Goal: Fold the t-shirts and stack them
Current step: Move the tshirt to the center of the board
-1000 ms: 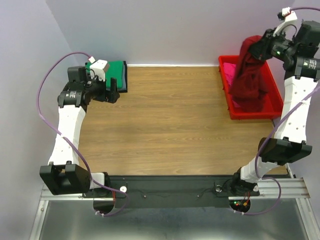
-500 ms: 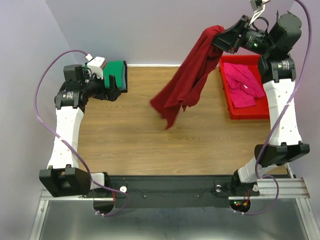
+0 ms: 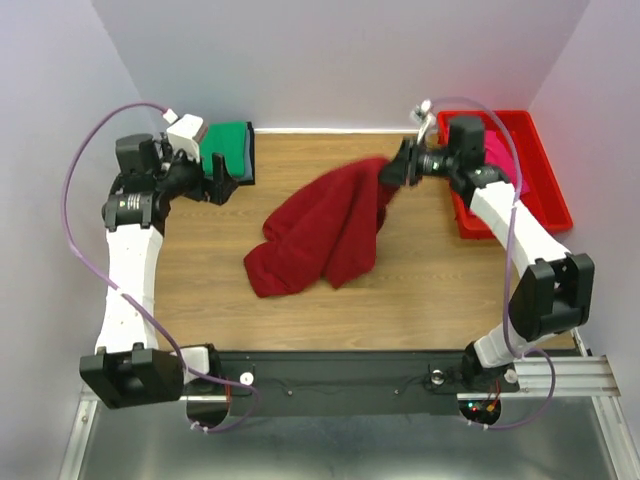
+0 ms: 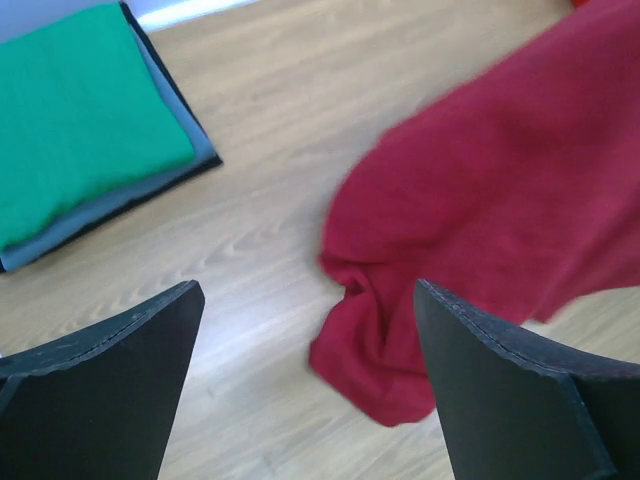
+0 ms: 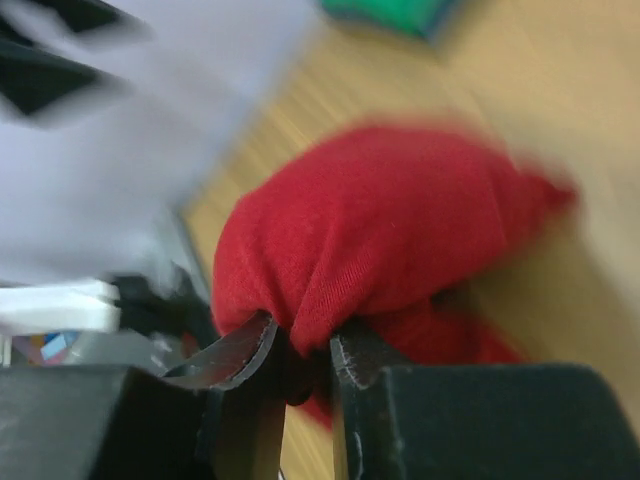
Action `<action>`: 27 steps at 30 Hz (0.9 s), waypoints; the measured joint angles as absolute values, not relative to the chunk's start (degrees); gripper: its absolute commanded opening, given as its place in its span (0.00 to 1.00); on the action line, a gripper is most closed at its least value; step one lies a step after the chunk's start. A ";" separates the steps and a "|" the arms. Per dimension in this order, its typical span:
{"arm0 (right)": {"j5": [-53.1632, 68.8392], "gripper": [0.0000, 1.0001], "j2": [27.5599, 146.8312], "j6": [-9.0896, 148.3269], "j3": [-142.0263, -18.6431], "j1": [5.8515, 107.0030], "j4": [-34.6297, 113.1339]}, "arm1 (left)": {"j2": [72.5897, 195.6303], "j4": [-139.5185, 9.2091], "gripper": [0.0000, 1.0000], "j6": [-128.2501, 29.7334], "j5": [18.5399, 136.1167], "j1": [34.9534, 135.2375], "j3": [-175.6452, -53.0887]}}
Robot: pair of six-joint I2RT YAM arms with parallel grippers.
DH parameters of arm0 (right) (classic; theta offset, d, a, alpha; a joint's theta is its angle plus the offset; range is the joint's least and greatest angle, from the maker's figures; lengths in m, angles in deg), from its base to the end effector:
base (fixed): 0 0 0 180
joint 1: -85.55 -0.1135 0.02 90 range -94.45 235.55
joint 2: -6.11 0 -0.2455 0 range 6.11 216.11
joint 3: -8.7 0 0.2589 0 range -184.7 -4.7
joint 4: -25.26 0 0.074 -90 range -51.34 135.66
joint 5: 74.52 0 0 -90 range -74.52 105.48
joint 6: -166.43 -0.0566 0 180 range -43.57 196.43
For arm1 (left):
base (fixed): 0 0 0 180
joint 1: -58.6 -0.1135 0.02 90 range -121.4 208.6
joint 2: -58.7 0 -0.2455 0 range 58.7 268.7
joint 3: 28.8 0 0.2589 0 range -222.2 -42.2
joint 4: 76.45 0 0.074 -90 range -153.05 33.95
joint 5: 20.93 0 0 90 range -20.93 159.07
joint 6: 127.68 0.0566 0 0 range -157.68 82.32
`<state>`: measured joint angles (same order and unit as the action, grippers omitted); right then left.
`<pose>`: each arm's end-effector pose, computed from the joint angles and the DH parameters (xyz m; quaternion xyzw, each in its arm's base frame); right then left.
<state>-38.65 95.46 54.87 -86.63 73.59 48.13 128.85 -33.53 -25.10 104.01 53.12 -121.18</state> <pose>0.3596 0.1230 0.3548 -0.2102 0.7355 0.5029 0.4024 0.2907 -0.0047 0.3998 0.2190 0.7726 -0.1588 0.5744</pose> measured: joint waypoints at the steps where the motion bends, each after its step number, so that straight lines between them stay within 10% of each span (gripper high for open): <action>1: -37.32 0.30 95.56 56.62 -83.94 73.65 50.34 | 127.87 -33.40 0.99 -24.01 104.01 53.12 -119.58; 2: -33.64 0.32 95.70 60.34 -79.83 73.89 53.12 | 127.04 -33.47 0.99 -22.61 103.98 53.12 -117.88; 6: -19.28 0.92 94.60 70.35 -68.93 73.96 61.97 | 125.42 -32.77 0.99 -16.60 103.61 53.43 -110.45; 8: -13.86 0.97 93.73 75.24 -67.53 73.96 65.55 | 125.75 -32.09 0.99 -13.14 102.78 54.76 -106.58; 27: -8.51 0.94 107.39 81.65 -82.72 75.80 73.51 | 158.49 -43.11 0.92 -14.37 96.46 68.97 -113.59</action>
<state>-8.51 107.39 81.65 -82.72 75.80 73.51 158.49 -43.11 -14.37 96.46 68.97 -113.59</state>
